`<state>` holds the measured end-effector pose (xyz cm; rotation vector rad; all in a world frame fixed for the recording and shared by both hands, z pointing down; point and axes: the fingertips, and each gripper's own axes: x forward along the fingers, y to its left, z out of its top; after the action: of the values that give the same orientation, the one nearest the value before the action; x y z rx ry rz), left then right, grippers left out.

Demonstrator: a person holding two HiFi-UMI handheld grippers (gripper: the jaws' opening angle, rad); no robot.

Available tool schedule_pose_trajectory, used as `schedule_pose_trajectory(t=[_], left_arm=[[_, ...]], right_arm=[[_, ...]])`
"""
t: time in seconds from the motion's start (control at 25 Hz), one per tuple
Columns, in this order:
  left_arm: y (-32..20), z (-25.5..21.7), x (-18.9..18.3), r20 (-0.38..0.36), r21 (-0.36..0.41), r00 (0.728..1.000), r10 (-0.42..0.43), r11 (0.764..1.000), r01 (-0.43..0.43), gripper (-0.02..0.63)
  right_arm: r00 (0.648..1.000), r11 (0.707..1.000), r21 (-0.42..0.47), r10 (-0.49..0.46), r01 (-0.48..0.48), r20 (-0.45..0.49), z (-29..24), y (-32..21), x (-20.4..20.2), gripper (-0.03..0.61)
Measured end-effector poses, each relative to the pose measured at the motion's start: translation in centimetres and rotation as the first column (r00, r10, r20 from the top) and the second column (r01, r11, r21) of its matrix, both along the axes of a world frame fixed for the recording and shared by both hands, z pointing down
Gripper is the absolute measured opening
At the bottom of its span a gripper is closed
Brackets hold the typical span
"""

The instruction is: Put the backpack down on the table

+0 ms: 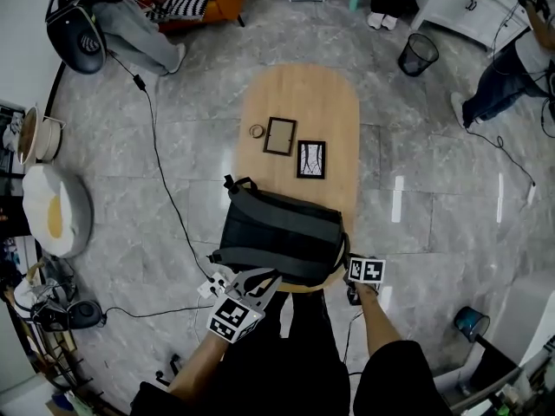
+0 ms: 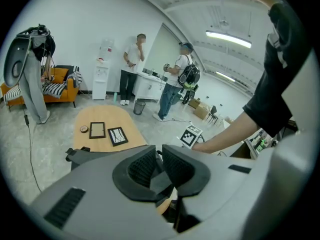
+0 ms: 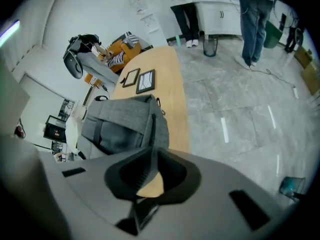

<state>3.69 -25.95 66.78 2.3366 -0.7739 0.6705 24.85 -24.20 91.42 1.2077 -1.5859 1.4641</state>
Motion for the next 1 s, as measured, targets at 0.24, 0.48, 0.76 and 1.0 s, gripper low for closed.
schedule_pose_trajectory(t=[0.24, 0.48, 0.76, 1.0], left_arm=[[-0.5, -0.4, -1.2, 0.022, 0.036, 0.999, -0.033, 0.999, 0.032, 0.044], [-0.4, -2.8, -2.2, -0.035, 0.091, 0.998, -0.054, 0.994, 0.057, 0.044], [1.7, -4.5, -3.5, -0.072, 0.142, 0.995, -0.070, 0.987, 0.080, 0.044], [3.5, -5.7, -4.0, -0.080, 0.179, 0.991, -0.108, 0.976, 0.121, 0.044]], right_arm=[[0.999, 0.987, 0.157, 0.030, -0.034, 0.026, -4.8, -1.9, -1.7, 0.011], [0.999, 0.972, 0.233, 0.005, -0.015, 0.046, -10.4, -1.8, -6.7, 0.009], [0.987, 0.860, 0.508, -0.113, 0.038, 0.117, -20.7, -2.1, -12.9, 0.009], [0.980, 0.723, 0.688, -0.176, 0.065, 0.092, -28.3, -1.5, -14.9, 0.009]])
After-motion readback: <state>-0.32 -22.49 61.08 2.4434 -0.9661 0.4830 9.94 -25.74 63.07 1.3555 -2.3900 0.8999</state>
